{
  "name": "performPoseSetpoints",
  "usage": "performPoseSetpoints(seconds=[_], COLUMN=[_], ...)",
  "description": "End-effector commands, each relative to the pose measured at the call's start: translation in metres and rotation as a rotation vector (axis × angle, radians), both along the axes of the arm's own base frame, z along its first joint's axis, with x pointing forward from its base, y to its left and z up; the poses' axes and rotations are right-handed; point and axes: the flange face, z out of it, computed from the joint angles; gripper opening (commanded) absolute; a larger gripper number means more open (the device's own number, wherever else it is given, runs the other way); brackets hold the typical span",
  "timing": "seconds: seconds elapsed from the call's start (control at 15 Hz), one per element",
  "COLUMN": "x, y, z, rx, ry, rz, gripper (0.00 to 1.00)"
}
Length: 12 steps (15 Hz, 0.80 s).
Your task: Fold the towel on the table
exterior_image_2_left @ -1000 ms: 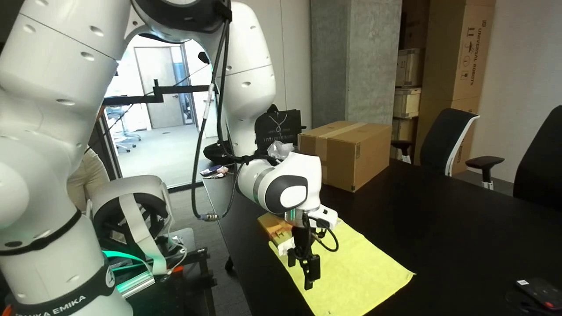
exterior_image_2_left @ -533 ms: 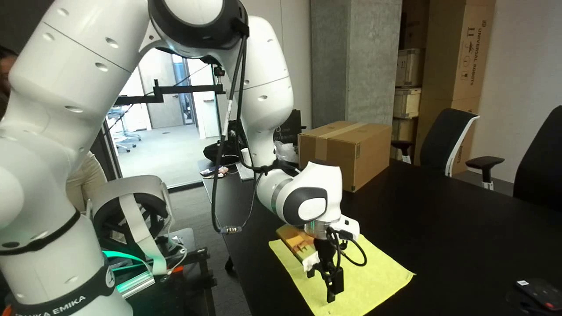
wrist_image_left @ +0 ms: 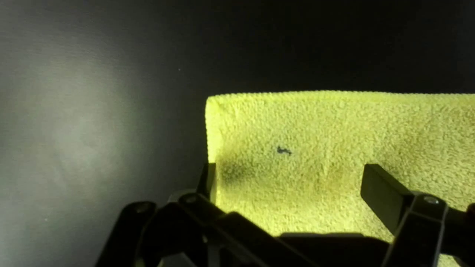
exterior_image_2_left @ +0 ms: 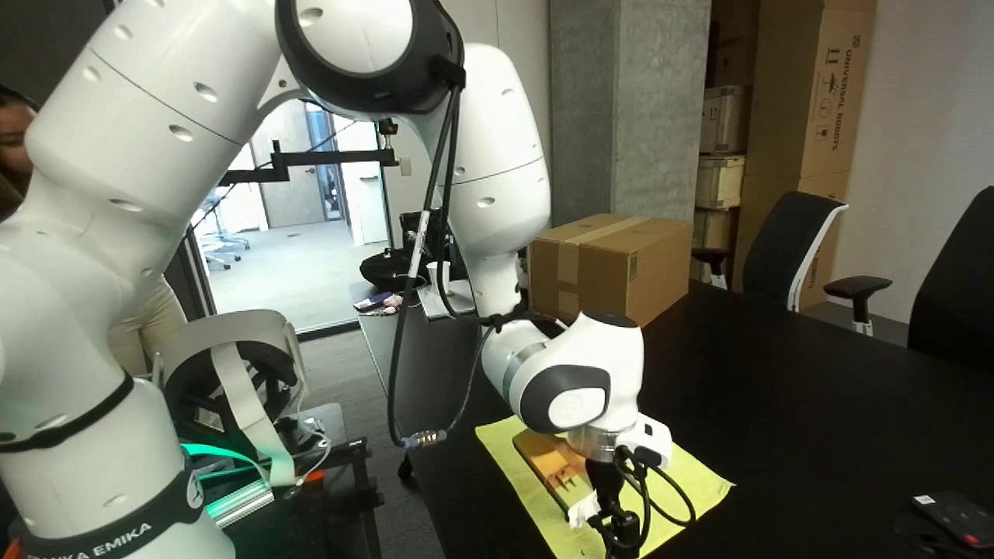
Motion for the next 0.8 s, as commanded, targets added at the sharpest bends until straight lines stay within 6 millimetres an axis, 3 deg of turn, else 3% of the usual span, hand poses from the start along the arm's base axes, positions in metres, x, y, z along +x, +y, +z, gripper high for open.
performPoseSetpoints(seconds=[0.0,0.27,0.33,0.73], x=[0.003,0.002,0.003,0.009], y=[-0.009,-0.011,-0.011,0.005], z=[-0.014,-0.021,-0.019,-0.004], rx=[0.039,0.050,0.048,0.025], ry=[0.010,0.028,0.030,0.063], rz=[0.014,0.033,0.033,0.057], gripper=[1.00,1.00,0.82,0.36])
